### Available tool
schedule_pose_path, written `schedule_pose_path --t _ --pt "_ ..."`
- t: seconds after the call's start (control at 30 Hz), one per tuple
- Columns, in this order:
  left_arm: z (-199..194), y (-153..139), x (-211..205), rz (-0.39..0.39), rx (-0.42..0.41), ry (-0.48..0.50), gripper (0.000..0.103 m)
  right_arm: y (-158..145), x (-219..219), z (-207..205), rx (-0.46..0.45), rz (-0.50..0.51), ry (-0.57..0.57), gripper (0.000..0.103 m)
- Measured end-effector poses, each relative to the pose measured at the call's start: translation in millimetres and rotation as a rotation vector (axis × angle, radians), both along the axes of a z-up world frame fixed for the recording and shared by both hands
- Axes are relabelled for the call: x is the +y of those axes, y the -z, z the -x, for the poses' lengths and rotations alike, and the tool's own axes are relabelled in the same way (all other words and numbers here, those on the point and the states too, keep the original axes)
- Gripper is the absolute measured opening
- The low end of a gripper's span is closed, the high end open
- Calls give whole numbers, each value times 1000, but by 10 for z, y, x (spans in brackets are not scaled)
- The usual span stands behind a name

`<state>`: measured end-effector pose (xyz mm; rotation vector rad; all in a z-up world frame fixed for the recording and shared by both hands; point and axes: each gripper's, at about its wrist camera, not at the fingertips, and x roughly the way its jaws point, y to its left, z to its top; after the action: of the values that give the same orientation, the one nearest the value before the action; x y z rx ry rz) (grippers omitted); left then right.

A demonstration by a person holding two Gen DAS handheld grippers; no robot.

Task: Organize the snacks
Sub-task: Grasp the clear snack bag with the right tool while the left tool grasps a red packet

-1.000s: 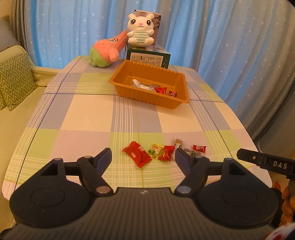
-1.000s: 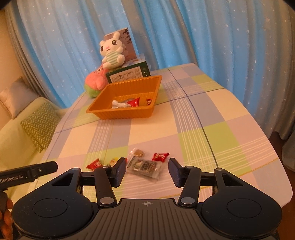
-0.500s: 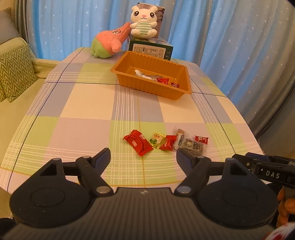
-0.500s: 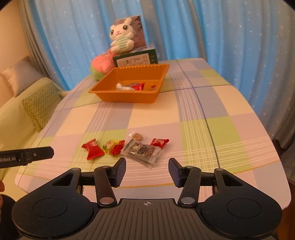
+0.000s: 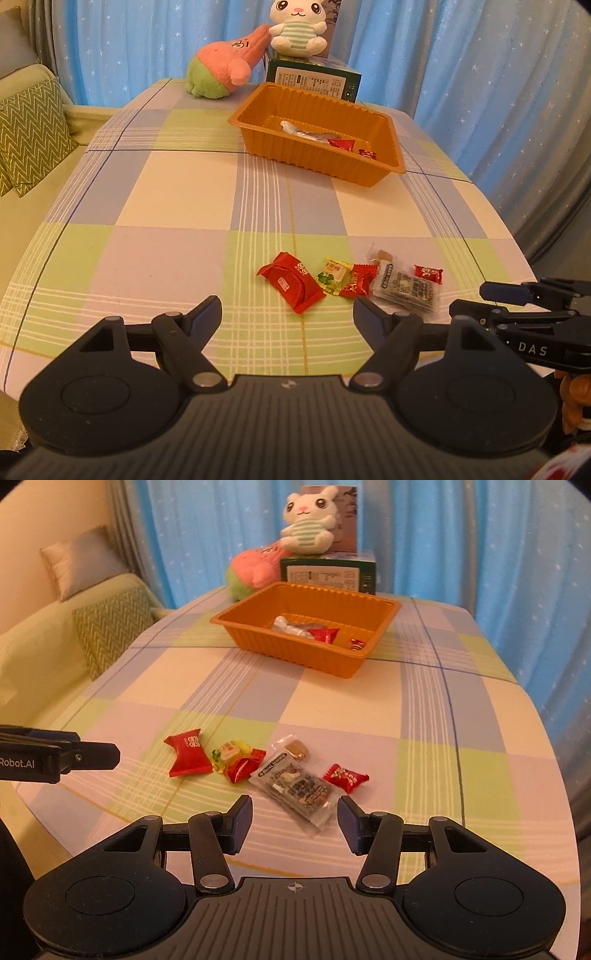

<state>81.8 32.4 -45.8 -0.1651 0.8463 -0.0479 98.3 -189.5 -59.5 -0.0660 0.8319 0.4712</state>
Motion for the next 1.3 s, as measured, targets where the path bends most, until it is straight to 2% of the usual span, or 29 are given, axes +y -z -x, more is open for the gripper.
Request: schedule_pose_path --t 0.4,0.73,0.93,0.97,1.03,1.17,1.3 --pt "-257 225 75 12 38 -2 76 359 215 -485 20 100 -190 51" --pt "-357 371 54 36 58 2 76 616 394 -690 28 184 -332 51" --pt "-367 422 72 53 59 -2 76 625 314 -658 106 100 -251 51" --pt "-375 437 73 55 62 -3 76 634 309 -626 105 92 -236 51" --pt "-383 461 74 57 63 -6 76 623 305 -559 83 89 -205 39" --pt "-396 473 48 53 47 -4 75 573 279 -476 84 27 -133 38" --pt "-467 477 8 44 19 -8 68 469 202 -382 68 -45 -47 38"
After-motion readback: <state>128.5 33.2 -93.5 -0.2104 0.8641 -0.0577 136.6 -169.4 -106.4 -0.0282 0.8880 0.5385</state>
